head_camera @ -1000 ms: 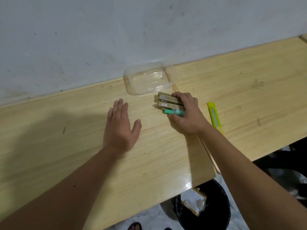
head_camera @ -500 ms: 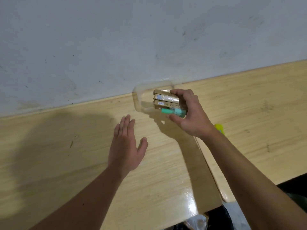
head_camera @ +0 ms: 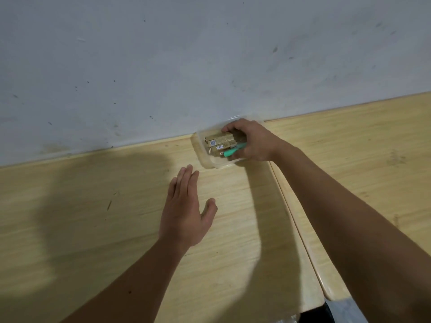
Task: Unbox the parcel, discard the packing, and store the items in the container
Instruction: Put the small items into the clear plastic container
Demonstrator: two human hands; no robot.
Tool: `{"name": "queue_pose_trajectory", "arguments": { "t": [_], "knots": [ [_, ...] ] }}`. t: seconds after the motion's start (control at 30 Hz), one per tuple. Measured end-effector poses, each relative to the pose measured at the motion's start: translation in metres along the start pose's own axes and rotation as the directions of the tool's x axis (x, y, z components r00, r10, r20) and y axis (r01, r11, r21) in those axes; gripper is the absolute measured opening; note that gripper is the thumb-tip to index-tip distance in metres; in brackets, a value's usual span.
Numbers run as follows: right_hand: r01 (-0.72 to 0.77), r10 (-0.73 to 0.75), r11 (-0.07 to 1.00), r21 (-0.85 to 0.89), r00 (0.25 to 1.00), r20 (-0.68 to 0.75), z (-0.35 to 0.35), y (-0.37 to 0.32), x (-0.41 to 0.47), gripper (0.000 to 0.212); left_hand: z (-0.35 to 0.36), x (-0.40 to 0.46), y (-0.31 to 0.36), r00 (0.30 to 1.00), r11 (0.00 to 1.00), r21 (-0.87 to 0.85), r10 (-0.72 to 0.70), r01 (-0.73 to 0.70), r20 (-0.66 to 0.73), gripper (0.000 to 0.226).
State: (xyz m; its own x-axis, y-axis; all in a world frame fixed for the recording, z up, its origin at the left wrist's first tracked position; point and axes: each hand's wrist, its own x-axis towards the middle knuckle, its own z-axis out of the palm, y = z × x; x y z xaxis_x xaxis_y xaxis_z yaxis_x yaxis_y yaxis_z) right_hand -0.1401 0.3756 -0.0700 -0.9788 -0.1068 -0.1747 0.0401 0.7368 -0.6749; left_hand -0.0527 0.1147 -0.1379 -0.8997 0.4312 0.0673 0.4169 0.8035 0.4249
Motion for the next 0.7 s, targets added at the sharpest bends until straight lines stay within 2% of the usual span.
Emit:
{"name": "queue_pose_trajectory", "arguments": {
  "t": [0.17, 0.3, 0.53, 0.7],
  "knots": [
    [-0.045, 0.045, 0.999, -0.010, 0.999, -0.001, 0.004, 0.002, 0.005, 0.081, 0.002, -0.001, -0.001, 1.000, 1.000, 0.020, 0.016, -0.015, -0.008, 0.073],
    [-0.088, 0.085, 0.995, -0.045, 0.994, -0.062, 0.007, 0.004, 0.002, 0.081, 0.002, -0.002, -0.002, 1.000, 0.999, 0.038, 0.026, -0.025, -0.015, 0.074],
    [-0.111, 0.088, 0.987, -0.121, 0.980, -0.180, -0.002, 0.007, 0.003, 0.067, 0.005, -0.001, -0.002, 0.999, 0.999, 0.041, 0.027, -0.026, -0.031, 0.075],
    [-0.047, 0.015, 0.991, -0.127, 0.970, -0.245, 0.001, -0.001, 0.001, 0.055, 0.004, -0.001, -0.002, 1.000, 0.999, 0.047, 0.020, -0.019, -0.016, 0.076]
  ]
}}
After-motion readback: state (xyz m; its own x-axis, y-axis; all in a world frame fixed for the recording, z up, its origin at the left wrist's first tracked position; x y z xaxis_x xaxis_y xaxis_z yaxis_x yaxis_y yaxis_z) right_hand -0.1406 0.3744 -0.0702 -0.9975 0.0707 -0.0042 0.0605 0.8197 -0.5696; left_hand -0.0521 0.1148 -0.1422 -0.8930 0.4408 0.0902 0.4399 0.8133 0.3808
